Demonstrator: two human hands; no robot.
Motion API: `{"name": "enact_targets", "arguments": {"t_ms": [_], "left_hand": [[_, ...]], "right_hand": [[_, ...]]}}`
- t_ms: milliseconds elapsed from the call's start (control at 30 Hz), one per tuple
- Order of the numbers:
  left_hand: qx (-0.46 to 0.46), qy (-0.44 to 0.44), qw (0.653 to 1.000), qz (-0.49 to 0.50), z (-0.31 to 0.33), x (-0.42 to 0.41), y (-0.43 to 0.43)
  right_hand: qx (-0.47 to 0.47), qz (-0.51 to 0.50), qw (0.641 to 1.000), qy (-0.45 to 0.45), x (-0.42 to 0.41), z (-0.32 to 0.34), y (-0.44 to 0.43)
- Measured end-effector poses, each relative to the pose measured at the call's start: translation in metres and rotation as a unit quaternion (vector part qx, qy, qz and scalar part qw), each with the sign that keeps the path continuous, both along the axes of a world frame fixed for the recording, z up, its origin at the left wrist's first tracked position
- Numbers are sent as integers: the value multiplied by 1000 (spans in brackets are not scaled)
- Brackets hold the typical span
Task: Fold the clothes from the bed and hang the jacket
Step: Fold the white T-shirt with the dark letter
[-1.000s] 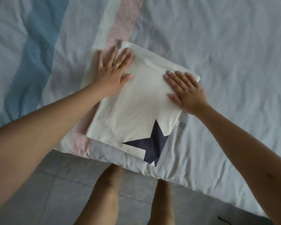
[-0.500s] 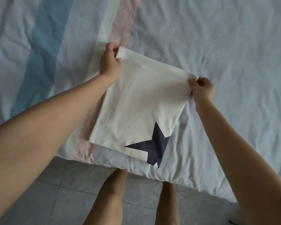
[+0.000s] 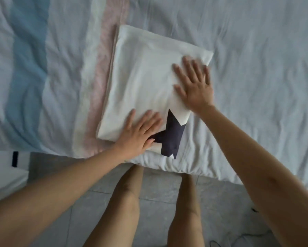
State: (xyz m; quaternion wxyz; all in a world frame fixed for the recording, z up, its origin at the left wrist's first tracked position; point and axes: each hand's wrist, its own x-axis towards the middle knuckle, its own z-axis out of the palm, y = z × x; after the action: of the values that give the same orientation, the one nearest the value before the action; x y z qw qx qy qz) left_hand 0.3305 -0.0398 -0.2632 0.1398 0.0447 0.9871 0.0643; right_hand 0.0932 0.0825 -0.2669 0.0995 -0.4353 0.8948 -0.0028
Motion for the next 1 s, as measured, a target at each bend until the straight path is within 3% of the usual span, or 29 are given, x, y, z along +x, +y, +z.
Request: {"name": "enact_targets", "arguments": {"t_ms": [100, 133, 200, 267, 333, 433, 567, 634, 667, 767, 800, 867, 934, 1000], "left_hand": [[11, -10, 1000, 1, -5, 33, 5], [24, -10, 1000, 17, -1, 32, 4], [46, -10, 998, 32, 9, 25, 5], [35, -14, 999, 12, 12, 23, -1], [18, -20, 1000, 14, 10, 29, -19], [-1, -62, 993, 96, 3, 54, -59], [75, -67, 962, 255, 18, 71, -75], [135, -22, 909, 392, 24, 65, -67], [178, -9, 866, 467, 27, 60, -62], [273, -19, 762, 588, 36, 41, -55], [283, -42, 738, 612, 39, 38, -53], [328, -65, 659, 674, 42, 31, -55], [426, -31, 530, 733, 57, 24, -52], [493, 39, 469, 732, 77, -3, -63]], "right_hand": [[55, -244, 968, -29, -32, 13, 15], [45, -272, 961, -19, -28, 20, 15], [-28, -213, 977, -7, 7, 31, 11], [-85, -70, 992, -61, 71, 31, 19], [-61, 29, 992, -103, 135, 22, 43], [22, -11, 989, -144, 194, 13, 100], [-20, -123, 965, -229, 216, 30, 135], [-104, -270, 914, -285, 211, 46, 122], [-146, -363, 867, -309, 207, 53, 108], [-218, -579, 666, -417, 185, 57, 62], [-217, -599, 622, -455, 177, 56, 52], [-186, -589, 588, -523, 161, 60, 38], [-198, -557, 565, -575, 145, 79, 37], [-290, -531, 521, -602, 118, 103, 32]]}}
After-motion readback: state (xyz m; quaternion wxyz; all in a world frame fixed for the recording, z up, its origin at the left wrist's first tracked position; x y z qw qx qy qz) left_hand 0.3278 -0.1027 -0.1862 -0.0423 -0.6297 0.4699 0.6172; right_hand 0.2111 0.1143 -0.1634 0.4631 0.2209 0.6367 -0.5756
